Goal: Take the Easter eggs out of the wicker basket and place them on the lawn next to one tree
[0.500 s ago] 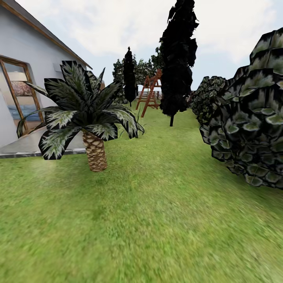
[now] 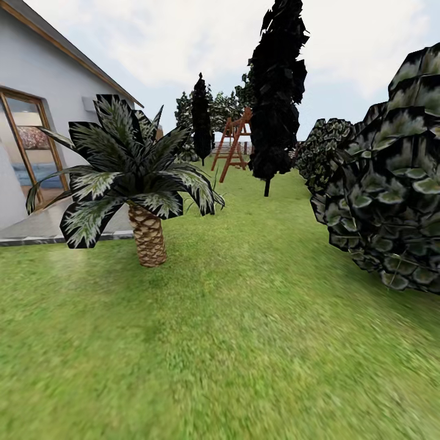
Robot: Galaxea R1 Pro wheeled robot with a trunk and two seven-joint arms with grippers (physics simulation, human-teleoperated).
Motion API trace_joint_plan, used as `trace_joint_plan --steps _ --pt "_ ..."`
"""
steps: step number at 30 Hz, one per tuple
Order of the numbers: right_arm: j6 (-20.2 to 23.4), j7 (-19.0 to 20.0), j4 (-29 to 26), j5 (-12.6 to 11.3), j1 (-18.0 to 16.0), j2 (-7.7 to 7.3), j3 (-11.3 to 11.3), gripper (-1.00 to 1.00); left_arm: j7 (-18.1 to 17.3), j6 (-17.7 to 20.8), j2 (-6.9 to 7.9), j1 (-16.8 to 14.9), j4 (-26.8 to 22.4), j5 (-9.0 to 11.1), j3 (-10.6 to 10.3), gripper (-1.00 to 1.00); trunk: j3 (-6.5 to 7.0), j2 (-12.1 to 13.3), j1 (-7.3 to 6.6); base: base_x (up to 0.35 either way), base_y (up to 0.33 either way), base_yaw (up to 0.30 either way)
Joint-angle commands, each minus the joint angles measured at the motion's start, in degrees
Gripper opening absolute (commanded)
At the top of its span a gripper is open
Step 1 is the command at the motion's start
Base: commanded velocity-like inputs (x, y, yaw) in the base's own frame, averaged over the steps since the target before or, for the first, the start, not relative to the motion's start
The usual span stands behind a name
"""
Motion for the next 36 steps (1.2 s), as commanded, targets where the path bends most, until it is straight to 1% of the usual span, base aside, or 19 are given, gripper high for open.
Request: trace_joint_plan --steps 1,6,11,15,21,27,33,36 --pt "0.0 0.0 0.0 0.0 0.0 0.0 0.0 1.0 0.0 -0.1 0.0 0.0 -0.1 0.0 0.0 1.0 -0.04 0.0 0.0 0.0 0.0 0.0" --pt "0.0 0.0 0.0 -0.1 0.0 0.0 0.0 1.0 0.0 -0.3 0.0 0.0 -0.2 0.0 0.0 1.0 -0.04 0.0 0.0 0.0 0.0 -0.185" --pt "0.0 0.0 0.0 -0.1 0.0 0.0 0.0 1.0 0.0 -1.9 0.03 0.0 -0.2 0.0 0.0 1.0 -0.04 0.0 0.0 0.0 0.0 -0.241" --pt "-0.1 0.1 0.0 -0.1 0.0 0.0 -0.1 1.0 -0.1 -2.3 -0.04 0.0 -0.4 0.0 0.0 1.0 -0.04 0.0 0.0 0.0 0.0 -0.248" --pt "0.0 0.3 0.0 -0.3 0.0 -0.25 -0.2 1.0 -0.1 -3.3 -0.1 0.0 -4.0 0.0 -0.1 1.0 -0.04 0.0 0.0 0.0 0.0 -0.248" --pt "0.0 0.3 0.0 -0.4 0.0 -0.7 -0.3 1.0 -0.1 -3.5 -0.33 0.0 -7.4 -0.2 -0.1 1.0 -0.04 0.0 0.0 0.0 0.0 -0.249" --pt "-0.1 0.3 -0.5 -0.4 -0.1 -1.95 -0.3 1.0 -0.1 -3.7 -0.58 0.0 -11.0 -0.3 -0.2 1.0 -0.05 0.0 0.0 0.0 0.0 -0.249" --pt "-0.9 0.3 -1.5 -0.4 -0.1 -2.19 -0.3 1.0 -0.1 -5.2 -0.61 0.0 -11.7 -0.3 -0.3 1.0 -0.1 0.0 0.0 0.0 0.0 -0.249"
